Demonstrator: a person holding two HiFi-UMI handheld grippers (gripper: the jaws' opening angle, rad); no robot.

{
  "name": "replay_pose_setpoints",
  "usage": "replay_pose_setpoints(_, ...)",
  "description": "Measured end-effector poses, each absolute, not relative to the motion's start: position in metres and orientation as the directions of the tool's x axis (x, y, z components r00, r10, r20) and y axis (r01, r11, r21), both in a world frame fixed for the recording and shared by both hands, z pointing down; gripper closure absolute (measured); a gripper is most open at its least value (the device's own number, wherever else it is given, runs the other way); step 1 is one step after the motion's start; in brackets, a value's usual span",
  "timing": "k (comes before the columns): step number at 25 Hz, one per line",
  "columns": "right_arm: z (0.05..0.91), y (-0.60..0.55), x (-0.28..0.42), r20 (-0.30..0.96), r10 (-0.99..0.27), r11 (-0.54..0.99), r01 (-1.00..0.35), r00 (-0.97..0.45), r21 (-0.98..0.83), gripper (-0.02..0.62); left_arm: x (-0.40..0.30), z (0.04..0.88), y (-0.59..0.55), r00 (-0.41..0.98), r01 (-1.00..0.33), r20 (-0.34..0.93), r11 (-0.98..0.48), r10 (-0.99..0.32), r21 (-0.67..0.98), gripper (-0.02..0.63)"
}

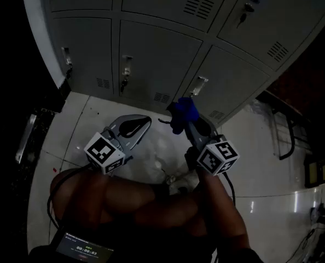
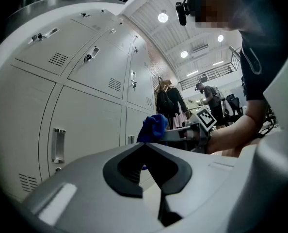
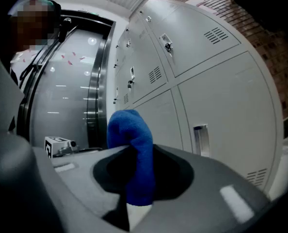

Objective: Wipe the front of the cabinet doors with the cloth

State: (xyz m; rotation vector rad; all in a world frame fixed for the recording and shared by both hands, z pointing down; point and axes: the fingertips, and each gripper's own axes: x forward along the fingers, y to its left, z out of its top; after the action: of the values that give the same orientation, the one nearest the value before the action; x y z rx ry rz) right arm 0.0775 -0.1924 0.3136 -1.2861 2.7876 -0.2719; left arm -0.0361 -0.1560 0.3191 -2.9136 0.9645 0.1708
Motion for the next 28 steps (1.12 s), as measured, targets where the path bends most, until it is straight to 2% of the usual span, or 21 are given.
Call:
replay_pose_setpoints(8,0.251,-0.241,0.101,-0.029,-0.820,0.571,-0.813,-0.572,-0.113,0.514,-0.041,0.316,-0.163,0.789,-0.607,-0.133,-0.794,-0.600,-0.024,0.600)
replay_pose_setpoints(15,0.221,-0.285,0.117,-0.080,-0.851,0.525,-0.839,-0.519,-0.142,0.514,-0.042,0.317,-0.165,0.788,-0.608,-0.133,-0.794,-0.601,-0.013,0.601)
replay_pose_setpoints(28,0.211,-0.343,0.143,-0.055,-0.897,0.441,-0.885,-0.438,-0.151,0.514,-0.041,0.318,-0.168,0.791,-0.605,-0.134,-0.796,-0.598,-0.018,0.600)
